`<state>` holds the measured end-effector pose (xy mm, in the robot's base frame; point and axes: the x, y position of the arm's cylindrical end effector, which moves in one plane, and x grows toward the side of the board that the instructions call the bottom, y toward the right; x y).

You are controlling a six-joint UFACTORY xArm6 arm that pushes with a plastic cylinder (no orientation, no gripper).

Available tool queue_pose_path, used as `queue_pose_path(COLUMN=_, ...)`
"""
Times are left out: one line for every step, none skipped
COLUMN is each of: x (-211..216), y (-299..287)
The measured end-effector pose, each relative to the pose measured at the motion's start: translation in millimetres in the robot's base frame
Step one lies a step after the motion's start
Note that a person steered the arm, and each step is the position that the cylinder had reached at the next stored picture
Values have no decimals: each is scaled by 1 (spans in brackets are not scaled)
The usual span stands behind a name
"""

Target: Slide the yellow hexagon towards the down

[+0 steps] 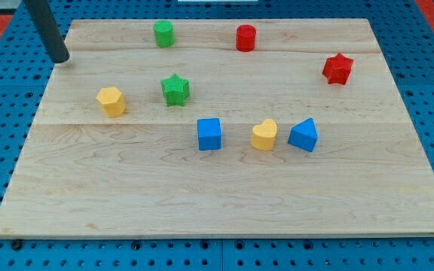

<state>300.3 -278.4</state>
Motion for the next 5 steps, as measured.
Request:
queue_pose_path(x=0, y=0)
queue_pose_path(x=0, y=-1)
queue_pose_path(x=0, y=-3)
queue_pose_path(x=0, y=-3)
queue_pose_path(x=7, y=-3)
